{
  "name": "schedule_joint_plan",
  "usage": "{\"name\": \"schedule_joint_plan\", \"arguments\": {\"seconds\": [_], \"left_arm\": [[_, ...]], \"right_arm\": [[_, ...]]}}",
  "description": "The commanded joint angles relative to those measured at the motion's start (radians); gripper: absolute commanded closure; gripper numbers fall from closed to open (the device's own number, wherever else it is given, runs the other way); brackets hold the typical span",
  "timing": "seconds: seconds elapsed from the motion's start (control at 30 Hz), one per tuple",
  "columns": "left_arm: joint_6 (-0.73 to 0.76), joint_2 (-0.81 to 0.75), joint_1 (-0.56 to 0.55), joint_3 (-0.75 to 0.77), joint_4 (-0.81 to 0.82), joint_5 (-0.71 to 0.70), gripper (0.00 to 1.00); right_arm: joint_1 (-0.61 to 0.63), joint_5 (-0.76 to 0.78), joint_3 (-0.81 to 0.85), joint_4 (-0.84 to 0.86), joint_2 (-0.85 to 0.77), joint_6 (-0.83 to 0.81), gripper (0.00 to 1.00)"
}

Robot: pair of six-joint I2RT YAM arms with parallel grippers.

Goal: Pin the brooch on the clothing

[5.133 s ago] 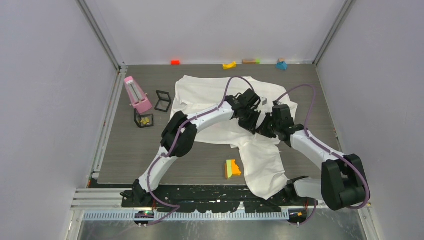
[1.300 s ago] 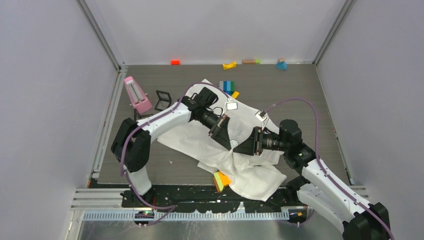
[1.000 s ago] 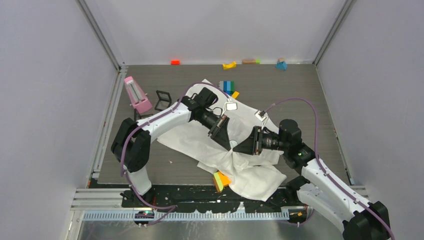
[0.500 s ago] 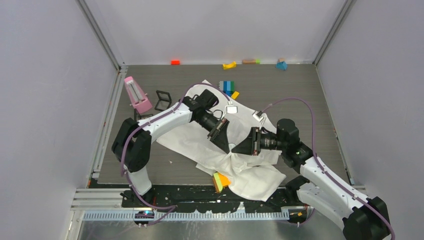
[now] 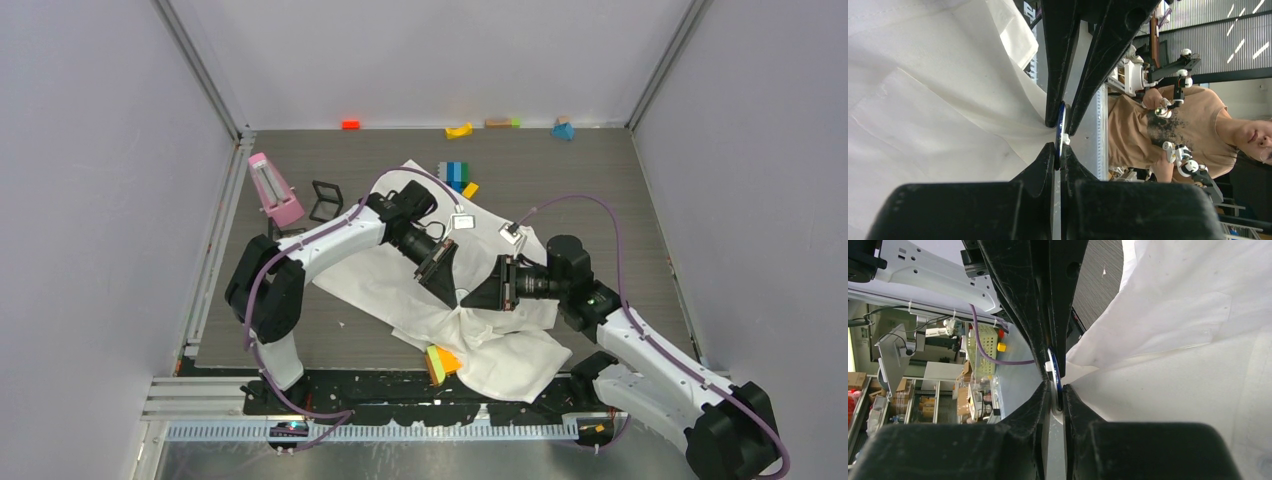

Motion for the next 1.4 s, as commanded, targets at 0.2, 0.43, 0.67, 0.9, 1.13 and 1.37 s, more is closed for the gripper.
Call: {"name": "schedule_joint_plan", "arguments": {"seconds": [0.2,0.43,0.67,0.9,1.13,1.37], "left_arm": [[0.003,-0.012,-0.032,0.037,-0.008,0.095,1.0],[0.005,-0.015,-0.034,0.038,-0.011,0.085,1.0],[0.009,-0.013,-0.032,0.04,-0.017,0.062,1.0],[0.017,-0.018,-0.032,0.043,-0.027,0.052,1.0],[0.023,-0.017,-0.032,0.044,-0.033,0.041,1.0],[0.014,-0.01,-0.026,0.047,-0.036,-0.002,1.0]], "right_arm": [[0.01,0.137,0.054,-0.026,0.053,-0.043,0.86],[0.012,0.167,0.059,-0.046,0.066,-0.049,0.88],[0.012,0.264,0.051,-0.089,0.014,-0.061,0.89],[0.012,0.329,0.052,-0.153,-0.014,-0.081,0.89],[0.012,0.358,0.051,-0.165,-0.028,-0.084,0.9],[0.012,0.359,0.054,-0.171,-0.045,-0.092,0.9]]}}
